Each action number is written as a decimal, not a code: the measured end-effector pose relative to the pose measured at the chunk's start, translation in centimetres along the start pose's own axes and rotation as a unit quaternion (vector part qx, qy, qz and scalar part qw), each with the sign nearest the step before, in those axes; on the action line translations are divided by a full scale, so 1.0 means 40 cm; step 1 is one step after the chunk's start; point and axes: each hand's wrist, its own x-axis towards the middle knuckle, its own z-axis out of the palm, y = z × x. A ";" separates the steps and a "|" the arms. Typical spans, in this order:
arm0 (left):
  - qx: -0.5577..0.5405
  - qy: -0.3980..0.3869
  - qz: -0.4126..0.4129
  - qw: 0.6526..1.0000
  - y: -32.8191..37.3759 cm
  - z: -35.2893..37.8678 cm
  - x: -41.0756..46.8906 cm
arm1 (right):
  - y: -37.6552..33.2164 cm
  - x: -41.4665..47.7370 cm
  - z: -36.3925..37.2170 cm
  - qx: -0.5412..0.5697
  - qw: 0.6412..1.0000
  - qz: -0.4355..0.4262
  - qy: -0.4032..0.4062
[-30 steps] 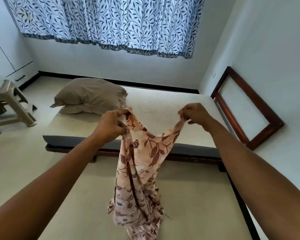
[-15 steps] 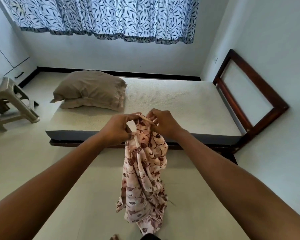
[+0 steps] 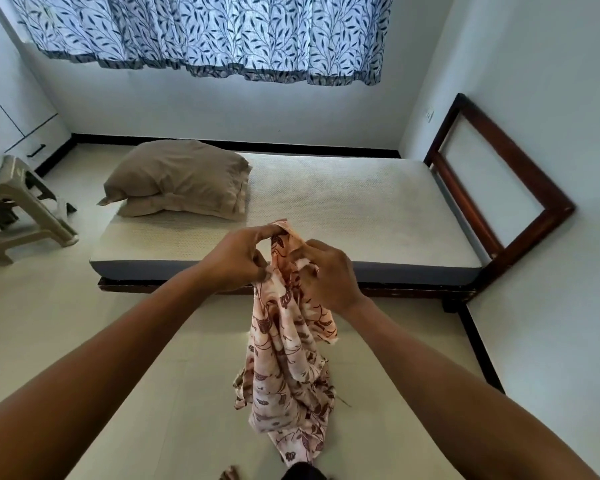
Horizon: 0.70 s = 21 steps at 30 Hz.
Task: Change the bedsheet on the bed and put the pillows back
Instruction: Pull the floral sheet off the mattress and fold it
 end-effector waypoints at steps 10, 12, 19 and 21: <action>-0.004 -0.027 -0.017 0.999 -0.012 0.019 -0.005 | -0.035 -0.015 0.039 -0.084 0.989 0.000 -0.122; -0.029 -0.018 -0.021 0.999 -0.008 0.011 -0.006 | -0.033 -0.033 0.054 -0.100 0.985 0.011 -0.141; -0.025 0.035 -0.005 0.999 -0.065 -0.066 -0.030 | -0.013 -0.032 0.018 -0.001 0.989 0.089 -0.118; -0.026 0.052 -0.020 0.998 -0.101 -0.078 -0.040 | 0.004 0.012 -0.051 0.031 0.989 0.115 -0.085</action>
